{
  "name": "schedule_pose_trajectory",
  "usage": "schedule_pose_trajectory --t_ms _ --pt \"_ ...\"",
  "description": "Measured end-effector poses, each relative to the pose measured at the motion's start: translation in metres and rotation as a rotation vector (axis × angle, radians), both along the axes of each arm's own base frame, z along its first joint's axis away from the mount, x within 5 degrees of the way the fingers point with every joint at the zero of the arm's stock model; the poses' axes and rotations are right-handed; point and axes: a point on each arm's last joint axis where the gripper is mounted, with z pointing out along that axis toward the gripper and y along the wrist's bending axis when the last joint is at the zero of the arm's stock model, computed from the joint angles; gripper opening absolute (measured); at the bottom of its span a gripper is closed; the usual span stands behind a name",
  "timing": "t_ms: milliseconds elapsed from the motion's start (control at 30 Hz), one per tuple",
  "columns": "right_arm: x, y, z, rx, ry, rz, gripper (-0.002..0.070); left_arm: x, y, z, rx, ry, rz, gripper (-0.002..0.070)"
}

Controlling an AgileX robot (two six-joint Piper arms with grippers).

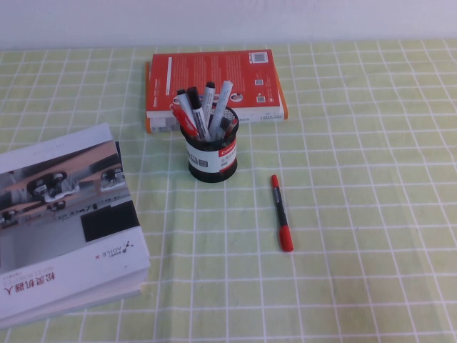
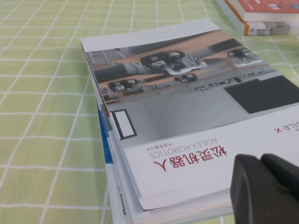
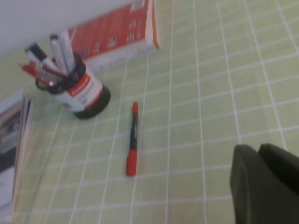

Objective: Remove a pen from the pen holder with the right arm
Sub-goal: 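Take a marker out of the pen holder and lay it on the table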

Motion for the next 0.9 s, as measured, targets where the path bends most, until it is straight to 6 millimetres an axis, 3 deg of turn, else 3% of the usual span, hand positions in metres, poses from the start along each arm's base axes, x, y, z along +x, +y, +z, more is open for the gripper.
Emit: schedule_pose_trajectory --t_ms 233,400,633,900 --pt "0.061 0.011 0.023 -0.113 0.243 0.185 -0.0012 0.000 0.000 0.000 0.000 0.000 0.000 -0.0005" --pt "0.100 0.023 0.034 -0.161 0.260 0.280 -0.0012 0.000 0.000 0.000 0.000 0.000 0.000 -0.0005" --pt "0.133 0.082 0.040 -0.216 0.137 0.417 -0.0012 0.000 0.000 0.000 0.000 0.000 0.000 -0.0005" --pt "0.154 0.153 0.019 -0.367 -0.043 0.504 -0.0012 0.000 0.000 0.000 0.000 0.000 0.000 -0.0005"
